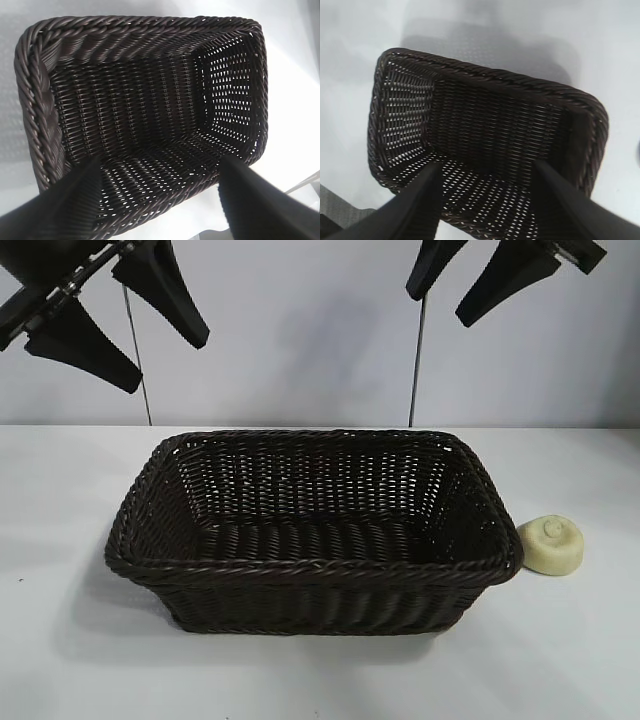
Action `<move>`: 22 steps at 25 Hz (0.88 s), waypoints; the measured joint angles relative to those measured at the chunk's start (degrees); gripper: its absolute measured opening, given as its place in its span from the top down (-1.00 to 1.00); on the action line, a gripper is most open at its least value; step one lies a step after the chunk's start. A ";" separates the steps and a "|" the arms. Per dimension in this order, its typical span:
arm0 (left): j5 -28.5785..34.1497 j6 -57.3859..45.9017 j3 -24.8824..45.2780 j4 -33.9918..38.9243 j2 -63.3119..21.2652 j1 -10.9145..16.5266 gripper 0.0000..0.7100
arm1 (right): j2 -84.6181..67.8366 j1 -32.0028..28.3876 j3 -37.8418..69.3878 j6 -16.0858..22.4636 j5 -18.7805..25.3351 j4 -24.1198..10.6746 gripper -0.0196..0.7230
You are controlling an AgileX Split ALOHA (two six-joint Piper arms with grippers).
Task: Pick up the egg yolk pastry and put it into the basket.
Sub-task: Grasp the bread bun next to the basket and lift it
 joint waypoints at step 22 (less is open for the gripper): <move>0.04 0.00 0.00 0.00 0.00 0.00 -0.37 | 0.00 -11.26 0.00 1.27 0.00 -13.69 -0.10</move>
